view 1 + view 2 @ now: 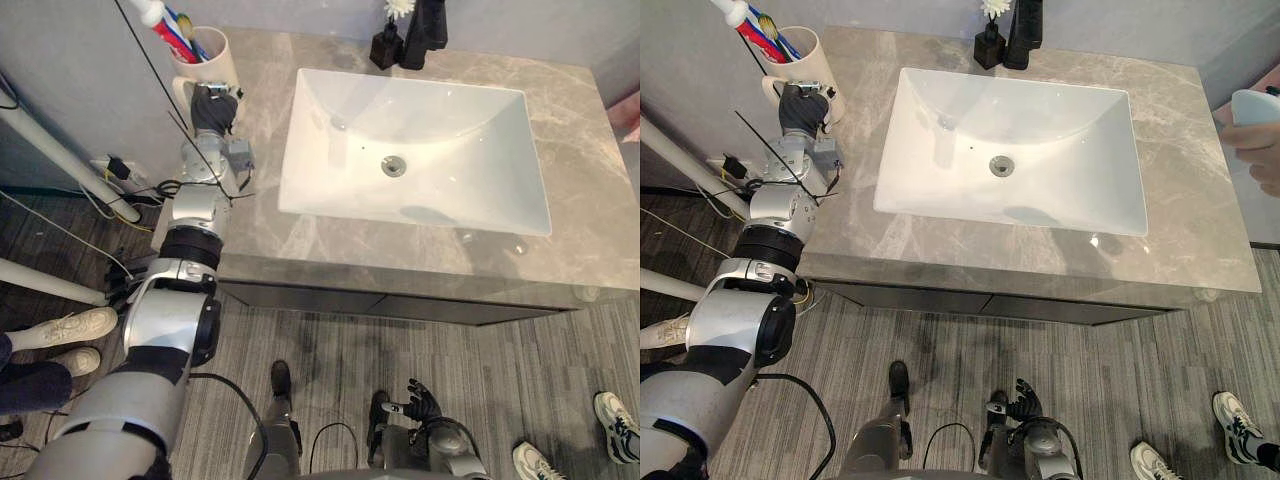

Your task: Organize washtable

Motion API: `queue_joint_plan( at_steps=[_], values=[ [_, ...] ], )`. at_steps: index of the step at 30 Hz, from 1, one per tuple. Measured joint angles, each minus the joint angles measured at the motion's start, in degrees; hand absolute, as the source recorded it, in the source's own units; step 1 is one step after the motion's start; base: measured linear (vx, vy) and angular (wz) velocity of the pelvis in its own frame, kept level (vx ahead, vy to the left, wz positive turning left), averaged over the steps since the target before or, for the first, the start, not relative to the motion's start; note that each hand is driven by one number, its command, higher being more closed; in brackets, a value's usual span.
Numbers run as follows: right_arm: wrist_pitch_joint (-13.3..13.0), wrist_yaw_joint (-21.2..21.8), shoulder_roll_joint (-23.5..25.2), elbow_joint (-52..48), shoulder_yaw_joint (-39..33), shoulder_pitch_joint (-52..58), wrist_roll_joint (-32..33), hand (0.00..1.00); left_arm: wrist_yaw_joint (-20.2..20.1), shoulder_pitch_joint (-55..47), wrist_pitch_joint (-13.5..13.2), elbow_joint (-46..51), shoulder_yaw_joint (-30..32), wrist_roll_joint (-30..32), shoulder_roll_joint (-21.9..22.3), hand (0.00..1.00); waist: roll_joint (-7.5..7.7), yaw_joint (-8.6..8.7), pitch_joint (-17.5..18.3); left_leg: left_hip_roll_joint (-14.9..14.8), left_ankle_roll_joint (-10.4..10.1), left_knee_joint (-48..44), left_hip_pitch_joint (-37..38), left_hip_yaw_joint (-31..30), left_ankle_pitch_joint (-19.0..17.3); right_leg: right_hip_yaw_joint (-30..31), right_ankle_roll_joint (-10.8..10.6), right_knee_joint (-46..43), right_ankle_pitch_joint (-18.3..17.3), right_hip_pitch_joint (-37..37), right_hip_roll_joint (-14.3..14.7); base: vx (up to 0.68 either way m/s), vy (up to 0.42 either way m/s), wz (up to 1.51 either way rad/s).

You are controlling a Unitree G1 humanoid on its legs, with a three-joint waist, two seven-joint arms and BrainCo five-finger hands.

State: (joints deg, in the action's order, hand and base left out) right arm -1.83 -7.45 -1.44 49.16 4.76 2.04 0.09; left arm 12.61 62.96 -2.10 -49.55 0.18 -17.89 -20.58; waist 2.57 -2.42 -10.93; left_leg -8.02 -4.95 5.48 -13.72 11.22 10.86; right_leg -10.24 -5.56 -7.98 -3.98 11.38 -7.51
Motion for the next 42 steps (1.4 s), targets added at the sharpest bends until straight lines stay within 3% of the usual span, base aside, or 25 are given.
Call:
queue_joint_plan(
  at_steps=[30,32,35,36,38,42],
  values=[
    [-0.2,-0.1,-0.1,-0.6,0.7,-0.7,-0.1,0.0,1.9,5.4,0.6,-0.3,-0.9,2.1,0.3,1.0,1.73,0.18,-0.3,-0.1,0.7,0.0,-0.8,0.2,0.6,0.7,0.1,0.5,1.2,0.9,0.3,0.01,0.0,-0.01],
    [-0.1,0.0,-0.5,-3.7,1.1,0.6,0.0,0.0,2.4,1.9,0.1,6.9,-2.0,1.5,-0.4,1.0,1.72,0.13,-0.3,-0.2,0.8,0.0,-0.6,0.3,0.6,0.7,0.1,0.5,1.2,0.7,0.3,0.01,0.002,-0.01],
    [-4.9,3.8,-7.6,-16.7,1.9,8.8,-0.4,0.0,2.3,-9.8,-2.9,20.6,-3.3,0.5,-6.4,1.0,1.68,0.51,-0.2,0.2,0.7,0.0,1.1,1.3,0.3,1.1,0.0,0.8,1.1,-0.7,0.3,0.01,0.008,-0.1],
    [-4.2,5.5,-11.8,-18.9,1.0,10.1,0.0,0.0,0.6,-12.7,-2.9,23.8,-4.7,-0.1,-9.5,1.0,1.78,0.29,-0.1,0.0,0.4,0.1,1.5,1.4,-0.3,1.0,-0.1,1.2,1.1,-1.3,0.3,0.01,0.018,-0.04],
    [-3.9,8.7,-15.4,-20.6,-2.2,11.4,1.1,0.0,-2.8,-21.0,-3.4,32.7,-2.5,-1.8,-12.6,1.0,1.69,0.09,0.3,-0.2,0.5,0.1,2.6,1.5,-0.7,1.1,0.0,1.5,1.1,-2.4,0.4,0.0,0.0,0.0],
    [-3.9,12.2,-16.2,-22.4,-2.3,14.6,1.6,0.0,-5.2,-40.1,-4.9,46.5,1.8,-3.0,-12.5,1.0,1.25,-0.09,4.0,-0.2,0.0,0.1,4.1,1.3,-1.3,0.7,0.0,3.4,1.1,-4.9,0.5,0.07,-0.01,0.04]
  ],
)
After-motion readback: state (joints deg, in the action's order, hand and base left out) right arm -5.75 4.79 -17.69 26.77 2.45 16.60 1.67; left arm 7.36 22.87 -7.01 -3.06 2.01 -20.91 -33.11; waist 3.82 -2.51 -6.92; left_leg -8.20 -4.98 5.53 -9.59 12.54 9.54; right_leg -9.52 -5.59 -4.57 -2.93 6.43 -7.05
